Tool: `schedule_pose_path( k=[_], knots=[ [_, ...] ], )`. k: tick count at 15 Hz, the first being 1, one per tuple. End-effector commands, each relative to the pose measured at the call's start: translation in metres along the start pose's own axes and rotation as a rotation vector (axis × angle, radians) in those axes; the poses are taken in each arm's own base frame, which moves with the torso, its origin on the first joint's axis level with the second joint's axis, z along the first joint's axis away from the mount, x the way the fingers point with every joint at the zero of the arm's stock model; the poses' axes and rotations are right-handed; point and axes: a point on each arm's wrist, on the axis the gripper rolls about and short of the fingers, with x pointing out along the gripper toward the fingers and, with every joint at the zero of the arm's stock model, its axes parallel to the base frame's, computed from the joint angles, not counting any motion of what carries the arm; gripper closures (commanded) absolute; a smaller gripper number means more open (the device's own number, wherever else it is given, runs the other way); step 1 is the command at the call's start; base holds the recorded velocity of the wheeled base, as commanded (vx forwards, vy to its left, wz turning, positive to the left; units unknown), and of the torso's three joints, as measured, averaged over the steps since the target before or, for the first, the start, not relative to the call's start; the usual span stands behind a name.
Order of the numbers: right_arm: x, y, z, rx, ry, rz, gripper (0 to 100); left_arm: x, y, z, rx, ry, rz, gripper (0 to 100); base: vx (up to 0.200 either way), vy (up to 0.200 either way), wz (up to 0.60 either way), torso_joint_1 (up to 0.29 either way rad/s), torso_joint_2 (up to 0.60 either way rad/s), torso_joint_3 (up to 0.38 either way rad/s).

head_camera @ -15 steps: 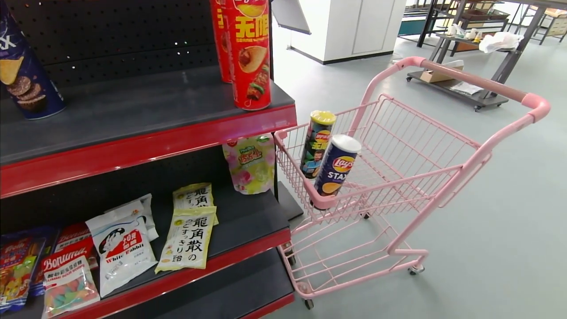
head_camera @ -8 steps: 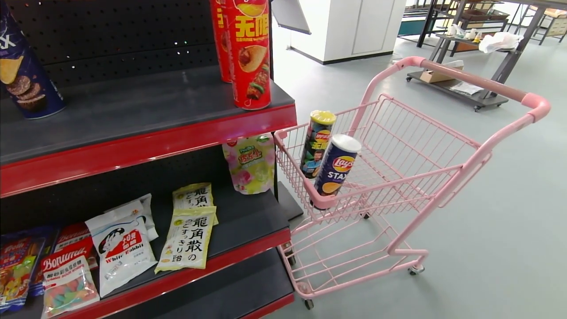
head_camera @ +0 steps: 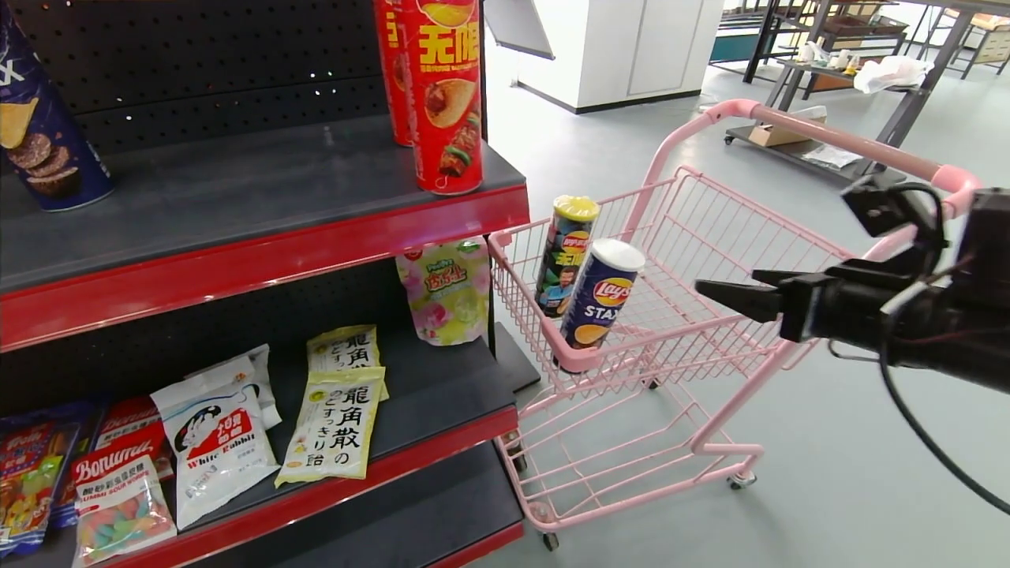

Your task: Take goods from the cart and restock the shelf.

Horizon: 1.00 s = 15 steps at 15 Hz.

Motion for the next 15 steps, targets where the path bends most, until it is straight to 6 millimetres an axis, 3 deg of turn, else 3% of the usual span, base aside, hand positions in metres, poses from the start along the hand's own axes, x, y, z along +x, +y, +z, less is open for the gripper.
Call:
schedule_pose_path(
  k=[1,4,15],
  knots=[
    [0.083,-0.002,-0.025,0.012,0.106,0.084,0,0.000,0.000,0.000,0.001,0.001,0.000,0,0.000,0.000,0.00,0.000,0.00,0.000],
    [0.109,-0.002,-0.026,0.012,0.109,0.103,0,0.000,0.000,0.000,0.001,0.001,0.000,0,0.000,0.000,0.00,0.000,0.00,0.000],
    [0.161,-0.014,-0.030,0.009,0.086,0.094,0,0.000,0.000,0.000,0.001,0.001,0.000,0,0.000,0.000,0.00,0.000,0.00,0.000]
  ],
)
